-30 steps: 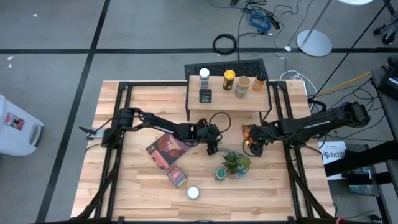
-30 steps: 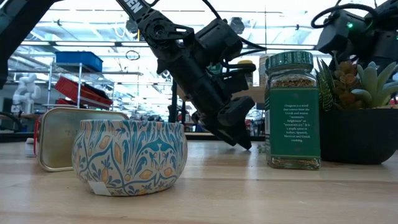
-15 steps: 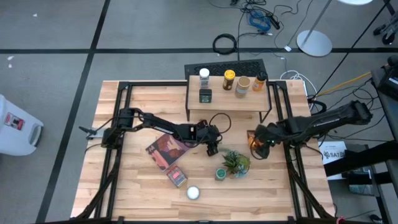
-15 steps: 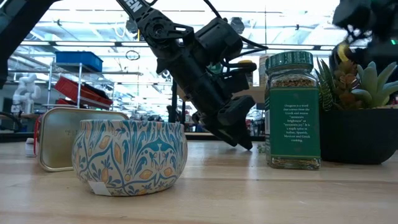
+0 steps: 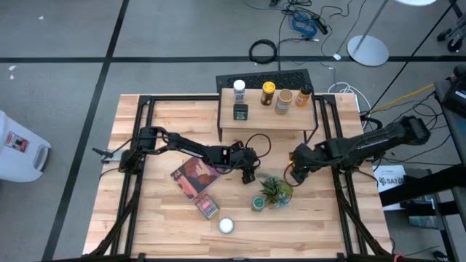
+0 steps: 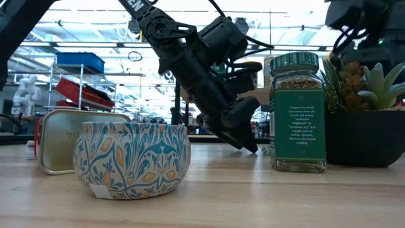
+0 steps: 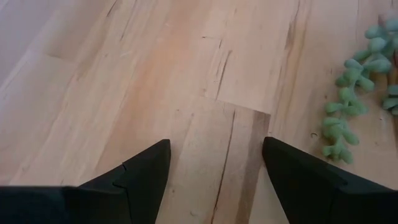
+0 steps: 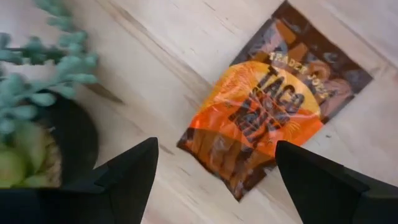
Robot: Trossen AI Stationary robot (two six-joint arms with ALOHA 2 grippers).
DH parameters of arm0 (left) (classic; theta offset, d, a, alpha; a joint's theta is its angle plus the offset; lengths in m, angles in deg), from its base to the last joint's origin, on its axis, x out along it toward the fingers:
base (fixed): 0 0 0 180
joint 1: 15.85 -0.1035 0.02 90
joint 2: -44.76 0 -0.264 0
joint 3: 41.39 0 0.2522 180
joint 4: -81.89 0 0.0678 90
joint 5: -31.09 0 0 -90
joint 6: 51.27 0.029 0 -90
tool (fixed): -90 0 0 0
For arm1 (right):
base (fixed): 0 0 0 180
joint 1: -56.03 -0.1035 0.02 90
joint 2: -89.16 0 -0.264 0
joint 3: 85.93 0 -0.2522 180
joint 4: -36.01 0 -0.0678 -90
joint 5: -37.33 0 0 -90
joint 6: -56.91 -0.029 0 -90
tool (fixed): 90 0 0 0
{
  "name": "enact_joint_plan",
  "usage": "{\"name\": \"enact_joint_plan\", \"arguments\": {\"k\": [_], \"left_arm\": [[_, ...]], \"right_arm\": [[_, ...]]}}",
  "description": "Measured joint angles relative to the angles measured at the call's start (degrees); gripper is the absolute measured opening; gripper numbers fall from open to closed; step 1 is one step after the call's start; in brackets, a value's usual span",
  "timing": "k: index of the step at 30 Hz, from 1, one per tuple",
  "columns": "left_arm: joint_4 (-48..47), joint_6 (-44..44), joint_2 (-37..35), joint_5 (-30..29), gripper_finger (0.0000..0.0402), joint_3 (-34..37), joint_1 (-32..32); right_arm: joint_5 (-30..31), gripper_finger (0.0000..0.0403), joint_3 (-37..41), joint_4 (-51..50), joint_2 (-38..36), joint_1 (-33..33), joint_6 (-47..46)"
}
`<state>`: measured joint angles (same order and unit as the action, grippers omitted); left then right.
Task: Shelf spices
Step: Put the orange seasoning bag on the shelf
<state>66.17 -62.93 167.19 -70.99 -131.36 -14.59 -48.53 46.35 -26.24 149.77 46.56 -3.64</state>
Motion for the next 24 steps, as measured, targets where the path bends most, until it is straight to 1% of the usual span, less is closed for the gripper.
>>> {"name": "enact_joint_plan", "arguments": {"k": [3,6,8,11,15,21,24], "left_arm": [[-0.04,0.02,0.0,0.02,0.0269,0.0,0.02],[-0.04,0.02,0.0,0.74,0.0269,0.0,0.07],[-0.04,0.04,0.0,0.93,0.0269,0.0,0.23],[-0.08,0.09,0.0,1.05,0.0269,0.0,0.55],[-0.23,0.26,0.0,1.05,0.0269,0.0,1.07],[-0.49,0.39,0.0,1.07,0.0269,0.0,1.51],[-0.58,0.46,0.0,1.07,0.0269,0.0,1.66]], "right_arm": [[-0.62,0.0312,0.0,2.92,4.96,0.0,0.03],[-2.9,0.0313,-0.01,6.97,10.42,-0.01,2.82],[-2.56,0.0313,-0.19,7.54,13.58,-0.02,4.46],[-1.91,0.0313,-0.38,7.6,17.35,0.05,4.18],[0.81,0.0313,-0.35,6.55,18.68,0.31,2.99],[2.71,0.0311,-0.13,5.18,18.1,0.04,2.71],[3.57,0.0289,-0.11,4.17,17.94,-0.49,2.71]]}}
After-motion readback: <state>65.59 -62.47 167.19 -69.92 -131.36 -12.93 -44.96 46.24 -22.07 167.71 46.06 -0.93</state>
